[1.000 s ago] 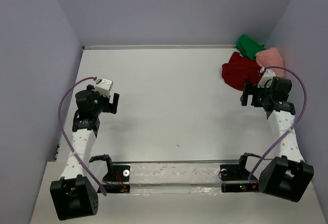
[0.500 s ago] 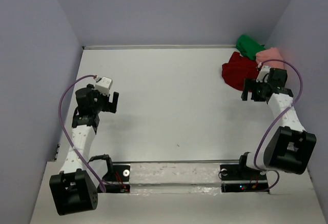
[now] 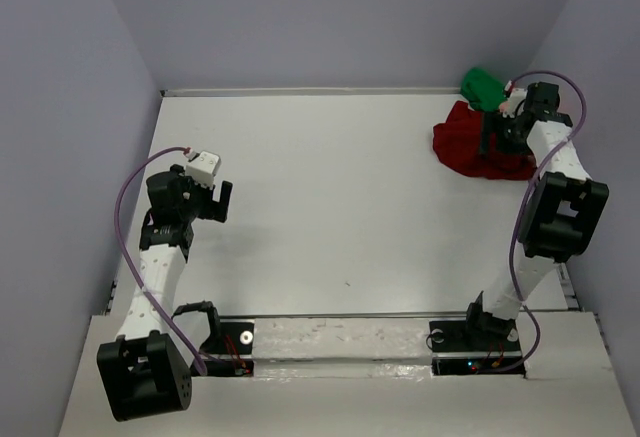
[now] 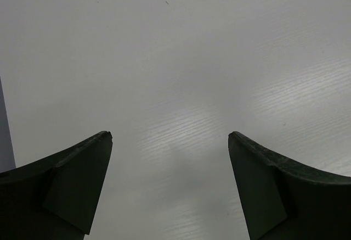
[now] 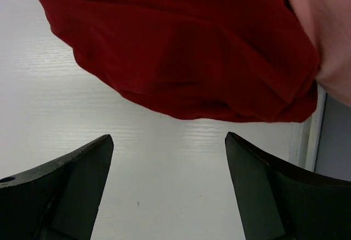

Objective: Fold and stack the t-shirts
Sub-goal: Grab crumpled tshirt from the corner of the board with the right arm

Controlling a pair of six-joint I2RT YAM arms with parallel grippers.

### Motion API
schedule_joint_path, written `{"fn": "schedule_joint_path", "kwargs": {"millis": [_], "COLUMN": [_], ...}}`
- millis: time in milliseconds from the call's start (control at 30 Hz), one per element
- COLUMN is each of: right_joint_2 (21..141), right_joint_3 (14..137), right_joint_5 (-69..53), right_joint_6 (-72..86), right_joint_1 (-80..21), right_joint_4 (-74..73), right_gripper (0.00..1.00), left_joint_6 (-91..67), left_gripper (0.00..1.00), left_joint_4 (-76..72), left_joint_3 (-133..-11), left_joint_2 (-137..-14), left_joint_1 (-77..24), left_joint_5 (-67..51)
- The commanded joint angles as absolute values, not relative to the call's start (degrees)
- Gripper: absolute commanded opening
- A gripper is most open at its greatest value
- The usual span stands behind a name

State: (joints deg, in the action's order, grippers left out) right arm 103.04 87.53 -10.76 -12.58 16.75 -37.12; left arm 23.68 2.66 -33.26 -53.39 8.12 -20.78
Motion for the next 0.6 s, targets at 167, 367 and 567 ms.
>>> {"fn": "schedule_joint_path", "kwargs": {"millis": [167, 367, 567], "right_joint_2": [114.4, 118.0, 121.5], "right_joint_3": [96.5, 95.8, 97.1], "right_joint_5": [-13.9, -12.2, -8.4], "right_joint_6": [-12.7, -14.2, -14.9], "right_joint_1": [16.4, 16.4, 16.4], "right_joint_4": [-44.2, -44.1, -43.3], "right_gripper": [0.82, 0.77, 0.63], "left_joint_6": [24.5, 24.8, 25.1], "left_gripper": [0.99, 0.99, 0.99], "left_joint_4": [1.7, 1.8, 2.3], "left_joint_3": [-35.2, -35.2, -35.3], "left_joint_2": [-53.6, -54.5, -55.5], "left_joint_1": [8.4, 8.5, 8.4], "left_joint_5": [-21.1, -21.6, -22.1]}}
